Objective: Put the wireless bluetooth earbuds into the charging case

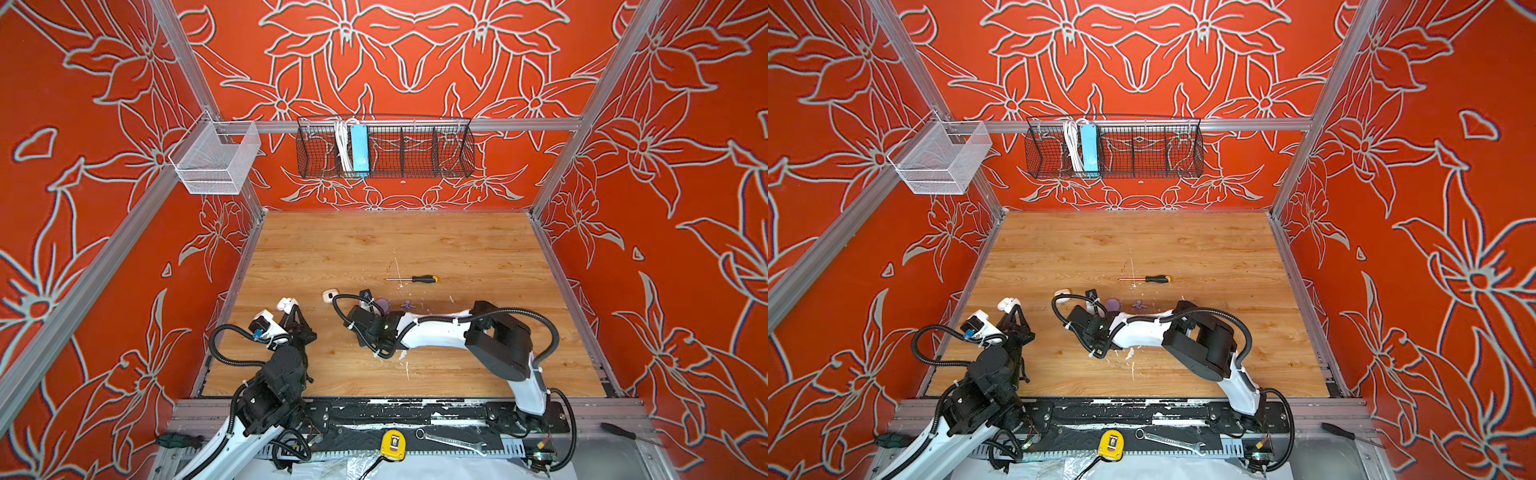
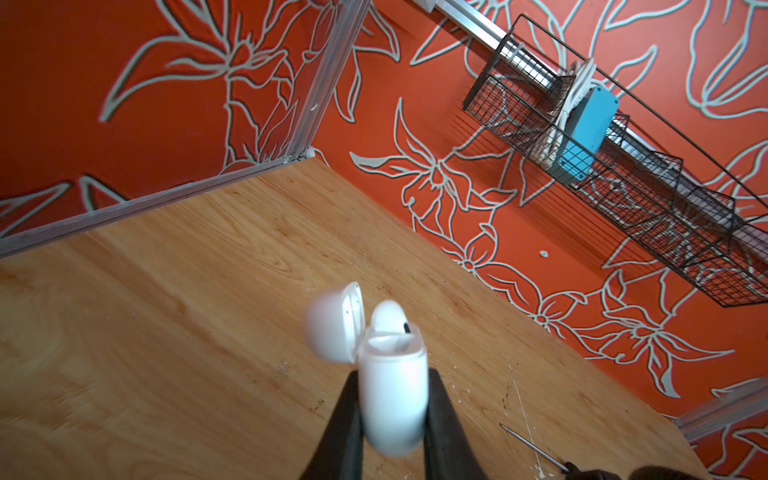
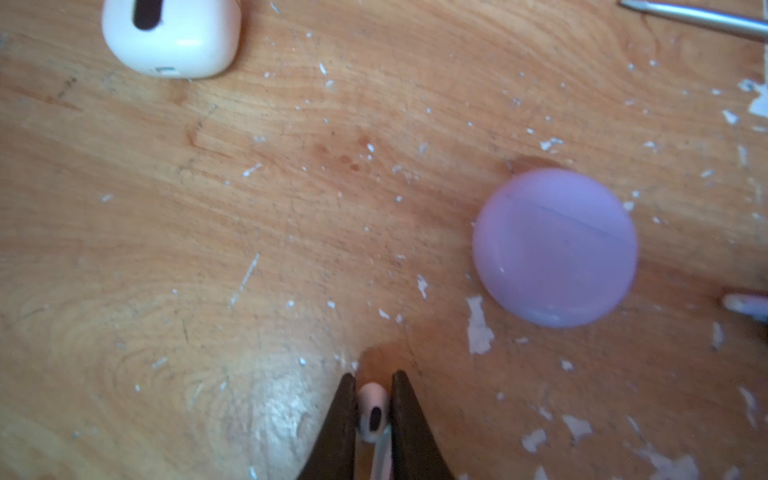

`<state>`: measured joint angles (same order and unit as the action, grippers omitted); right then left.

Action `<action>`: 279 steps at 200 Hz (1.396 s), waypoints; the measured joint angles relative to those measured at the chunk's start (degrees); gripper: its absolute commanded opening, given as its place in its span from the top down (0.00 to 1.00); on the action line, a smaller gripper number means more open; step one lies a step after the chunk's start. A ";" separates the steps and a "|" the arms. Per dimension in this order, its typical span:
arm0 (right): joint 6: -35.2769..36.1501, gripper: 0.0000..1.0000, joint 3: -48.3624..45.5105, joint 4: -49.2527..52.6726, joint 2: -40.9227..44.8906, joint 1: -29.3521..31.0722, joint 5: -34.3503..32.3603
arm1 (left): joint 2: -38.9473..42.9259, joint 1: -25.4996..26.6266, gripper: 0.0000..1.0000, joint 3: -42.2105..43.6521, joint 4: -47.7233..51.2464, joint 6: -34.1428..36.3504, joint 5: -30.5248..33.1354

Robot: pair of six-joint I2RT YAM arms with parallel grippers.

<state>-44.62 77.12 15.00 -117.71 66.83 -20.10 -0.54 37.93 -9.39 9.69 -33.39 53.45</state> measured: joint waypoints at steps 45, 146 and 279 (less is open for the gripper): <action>-0.81 0.87 -6.16 -0.59 7.72 0.20 -2.80 | 0.00 0.00 1.00 1.73 -9.11 9.97 -12.96; 4.11 0.88 -13.99 -4.68 36.85 9.97 -22.93 | -6.14 0.00 1.00 8.41 -30.16 28.41 -41.68; 25.90 0.90 -14.38 -44.72 31.52 19.23 -19.61 | -7.48 0.00 1.00 8.85 -39.17 36.70 -53.59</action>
<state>-18.72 62.74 -29.71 -86.19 86.06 -39.70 -8.01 37.93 -0.54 -29.47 3.31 -0.14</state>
